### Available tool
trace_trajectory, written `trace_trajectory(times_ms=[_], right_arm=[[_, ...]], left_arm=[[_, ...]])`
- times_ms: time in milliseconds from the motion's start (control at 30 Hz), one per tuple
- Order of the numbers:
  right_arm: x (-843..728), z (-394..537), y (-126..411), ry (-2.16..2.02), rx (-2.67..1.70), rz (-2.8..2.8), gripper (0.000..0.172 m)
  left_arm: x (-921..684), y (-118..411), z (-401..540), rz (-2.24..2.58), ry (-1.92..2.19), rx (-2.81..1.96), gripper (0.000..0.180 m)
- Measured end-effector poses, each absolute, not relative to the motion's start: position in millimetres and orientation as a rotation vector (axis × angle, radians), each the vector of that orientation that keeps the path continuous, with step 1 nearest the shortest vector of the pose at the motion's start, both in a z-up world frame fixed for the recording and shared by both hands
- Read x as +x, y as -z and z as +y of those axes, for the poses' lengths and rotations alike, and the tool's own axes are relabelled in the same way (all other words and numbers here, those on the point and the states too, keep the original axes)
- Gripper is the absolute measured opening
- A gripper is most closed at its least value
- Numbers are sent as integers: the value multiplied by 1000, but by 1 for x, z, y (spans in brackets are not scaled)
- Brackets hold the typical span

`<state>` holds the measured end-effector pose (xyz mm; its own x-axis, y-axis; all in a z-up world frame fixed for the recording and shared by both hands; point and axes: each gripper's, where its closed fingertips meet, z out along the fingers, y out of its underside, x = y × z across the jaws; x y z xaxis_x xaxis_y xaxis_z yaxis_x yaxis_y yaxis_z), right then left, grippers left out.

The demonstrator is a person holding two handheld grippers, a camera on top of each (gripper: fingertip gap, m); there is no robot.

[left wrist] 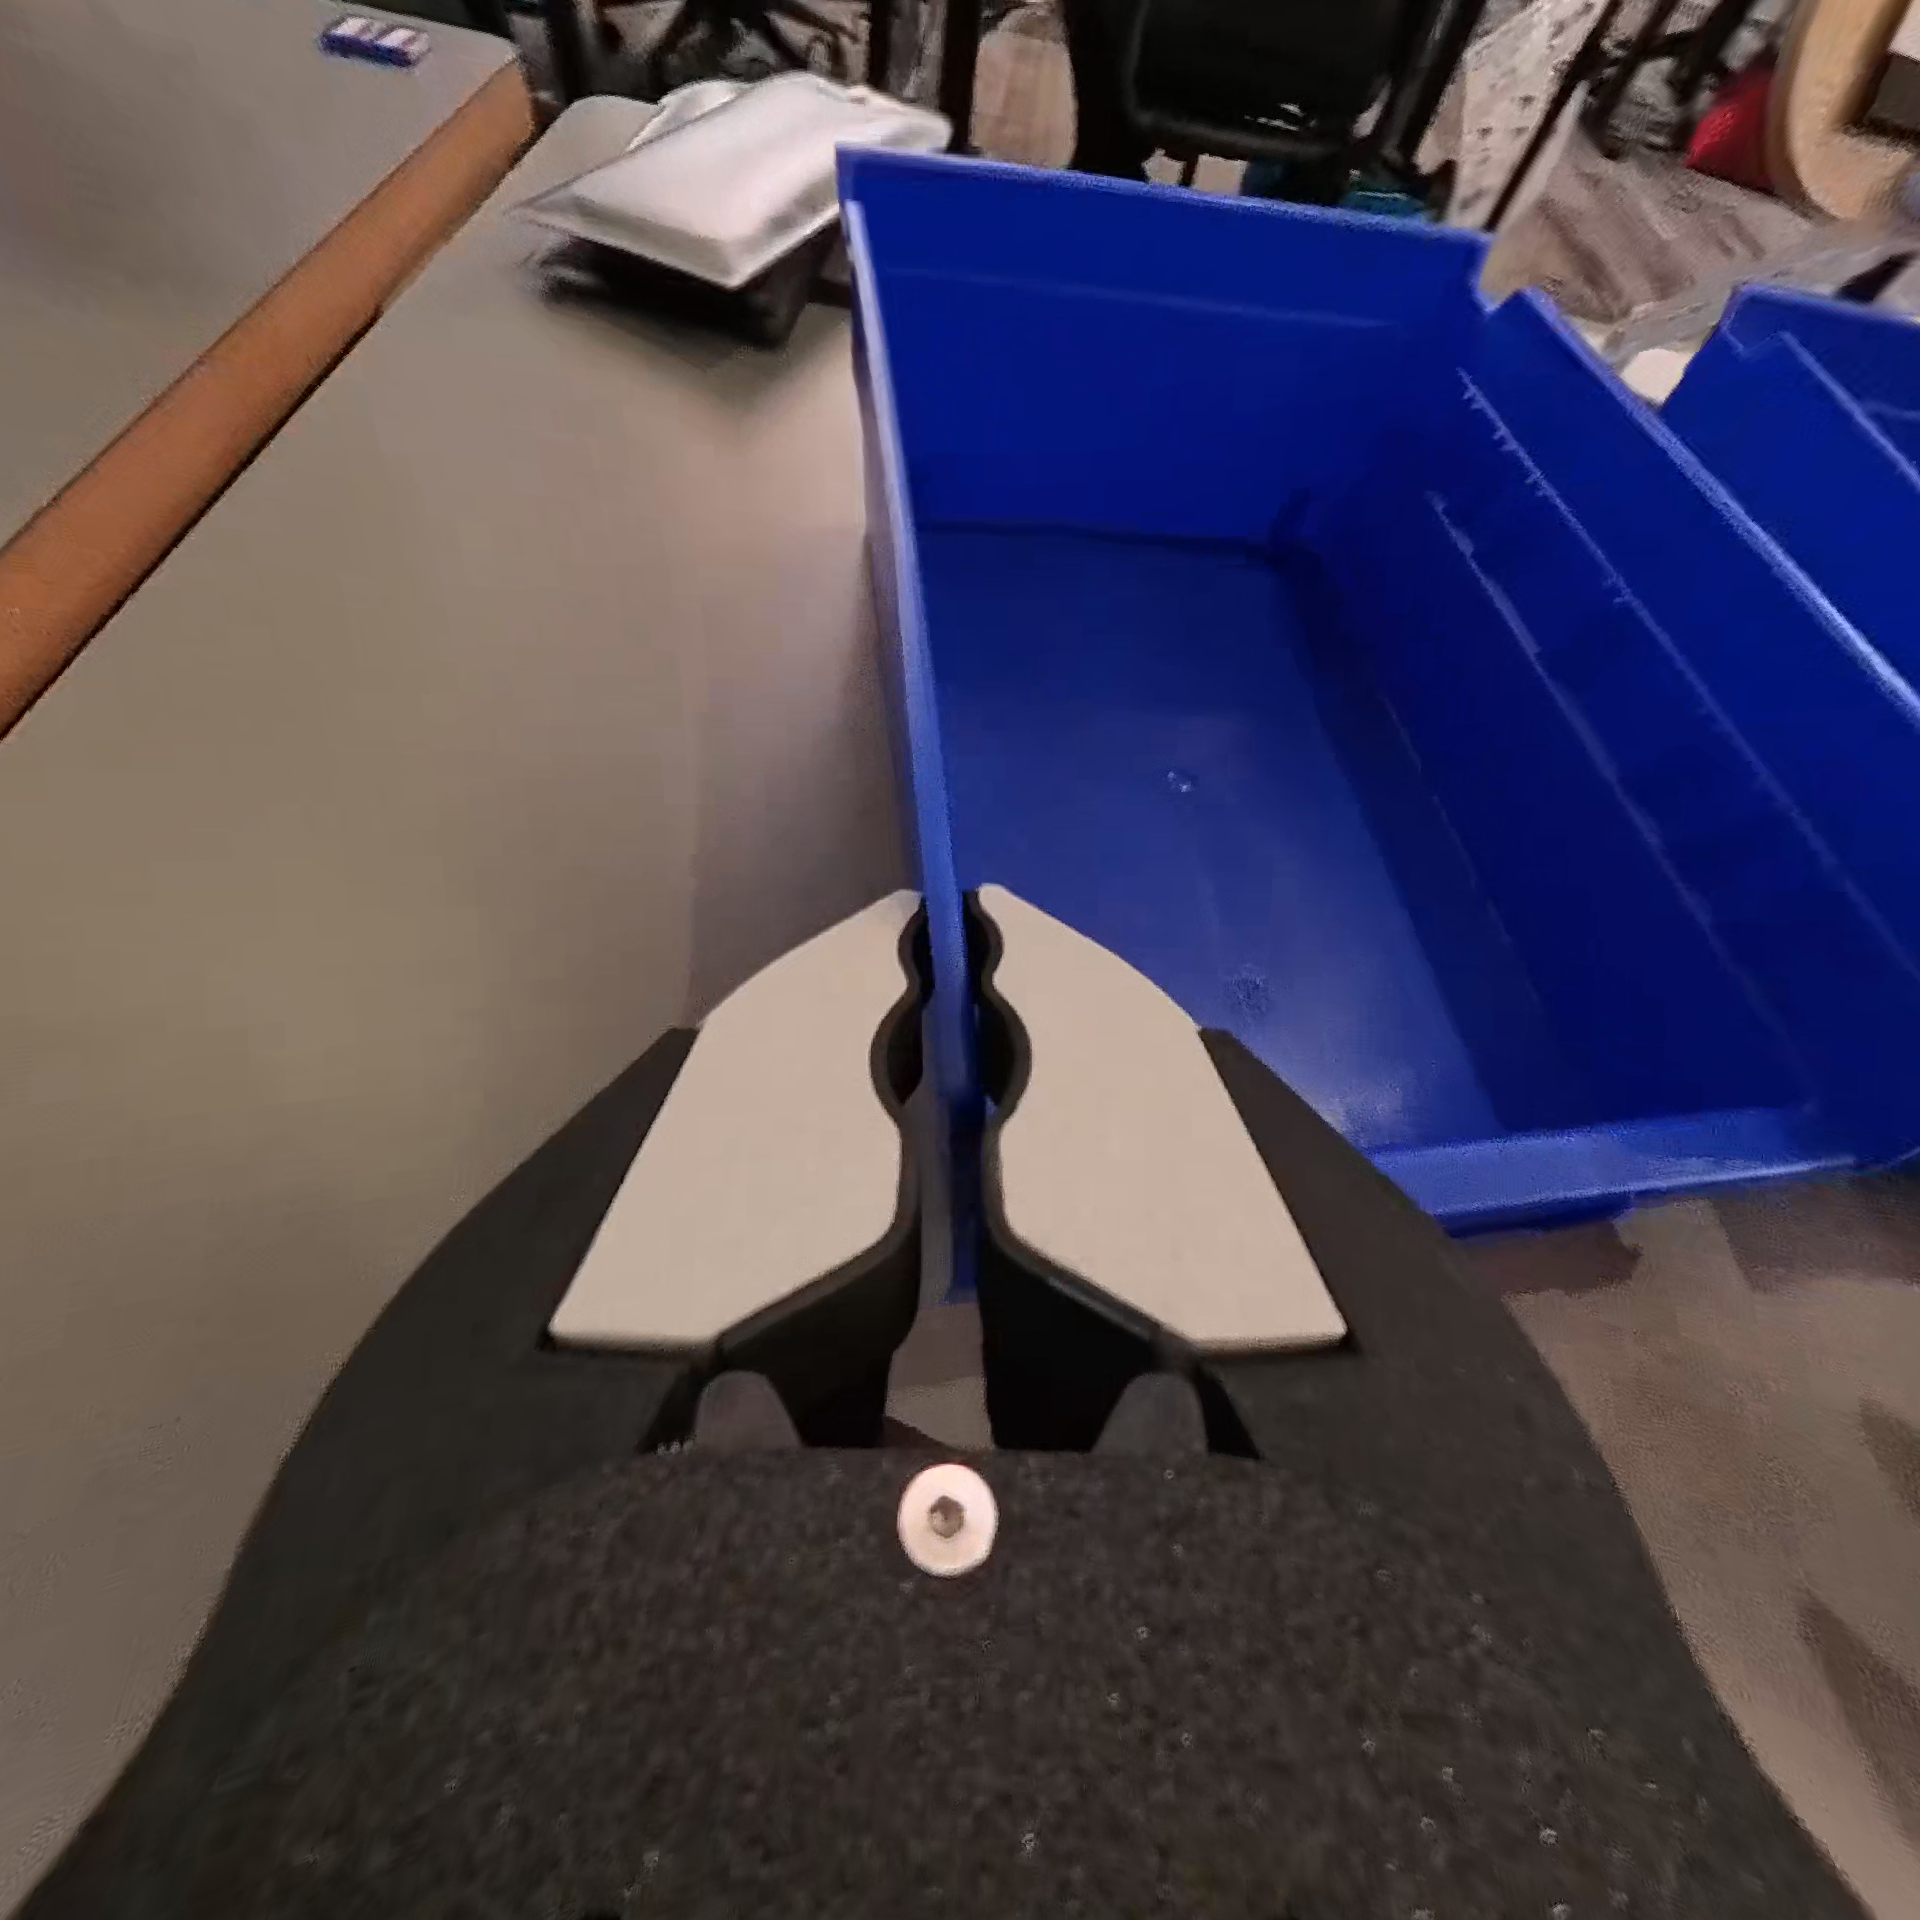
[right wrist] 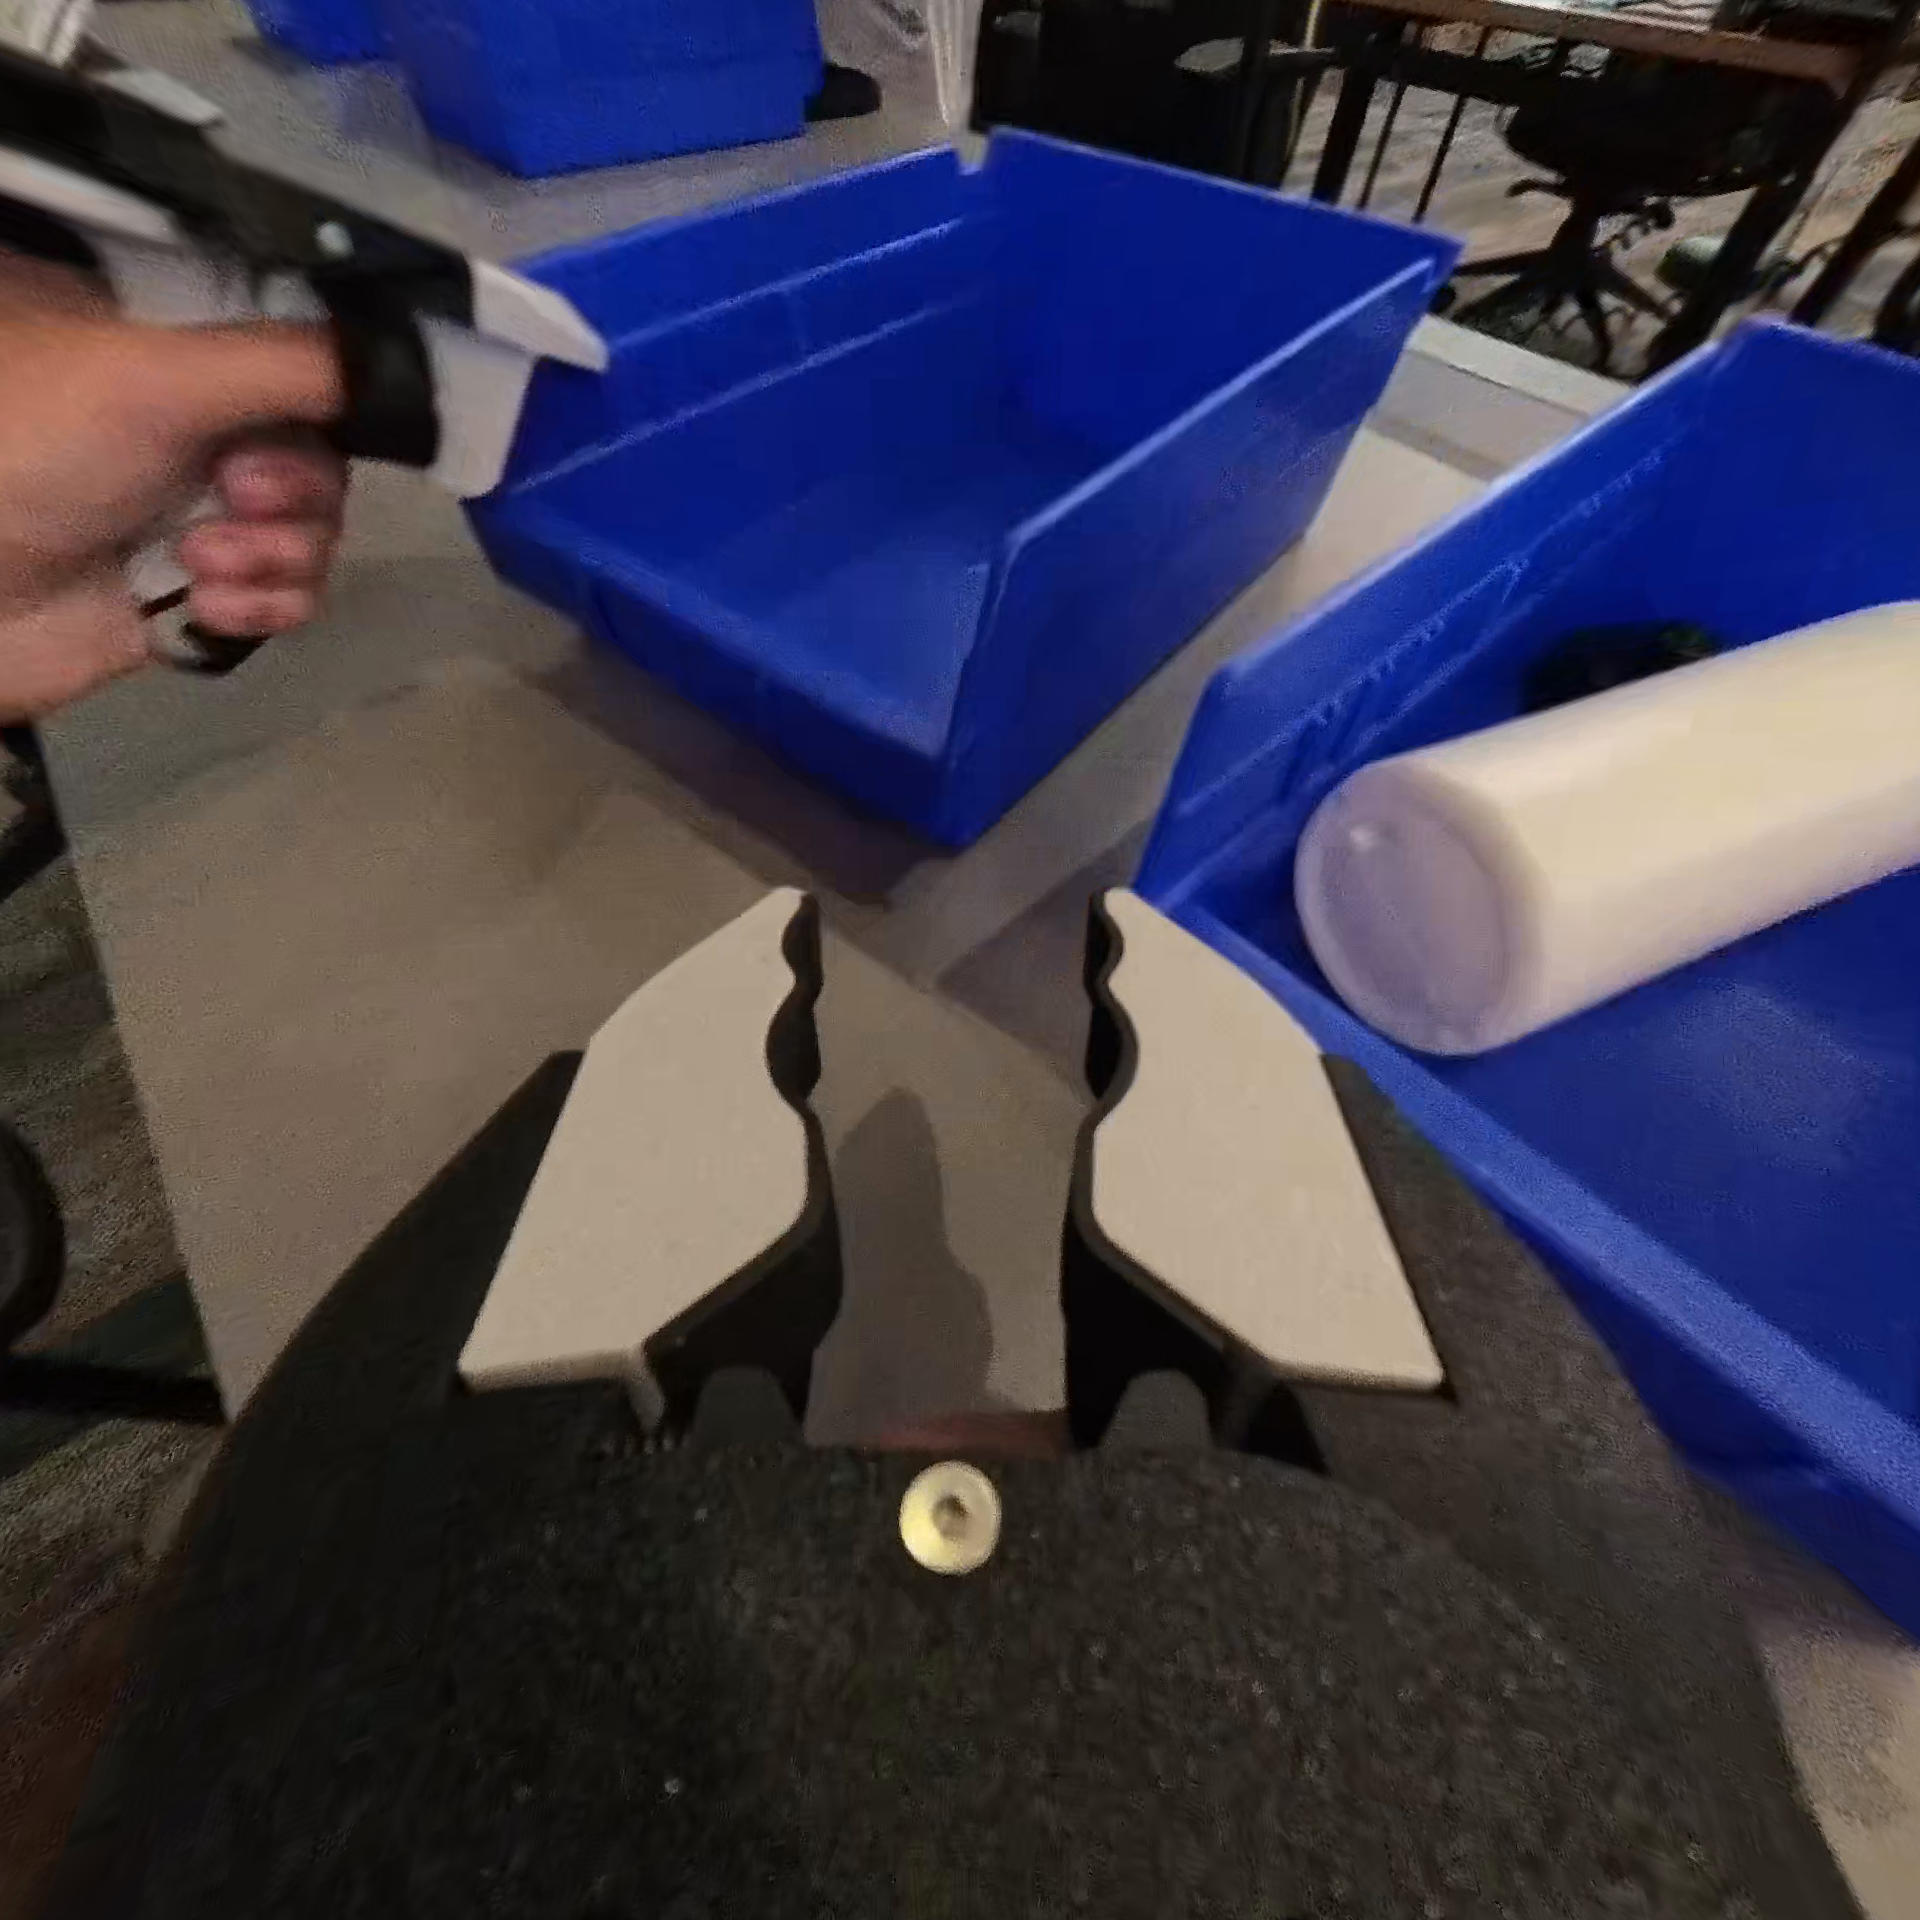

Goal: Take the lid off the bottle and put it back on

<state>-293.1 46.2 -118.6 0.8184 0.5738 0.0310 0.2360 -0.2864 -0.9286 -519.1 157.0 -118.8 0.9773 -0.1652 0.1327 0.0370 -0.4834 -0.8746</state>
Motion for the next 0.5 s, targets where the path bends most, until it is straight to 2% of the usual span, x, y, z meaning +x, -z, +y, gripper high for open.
trace_trajectory(times_ms=[167,200,233,300,400,500], right_arm=[[-329,86,128,-271,-1968,-512,51],[-341,86,132,-306,-1992,-527,47],[-353,83,133,-361,-2005,-551,29],[-356,84,129,-353,-2019,-501,13],[-352,85,120,-298,-2010,-510,6],[-333,86,86,-222,-1905,-499,5]], left_arm=[[-532,118,92,-76,231,-2041,3],[-534,117,82,-98,236,-2040,4],[-535,117,73,-108,221,-2036,4],[-541,117,58,-109,121,-2029,4],[-535,109,43,-65,-3,-1986,4],[-514,74,42,-25,-50,-1894,4]])
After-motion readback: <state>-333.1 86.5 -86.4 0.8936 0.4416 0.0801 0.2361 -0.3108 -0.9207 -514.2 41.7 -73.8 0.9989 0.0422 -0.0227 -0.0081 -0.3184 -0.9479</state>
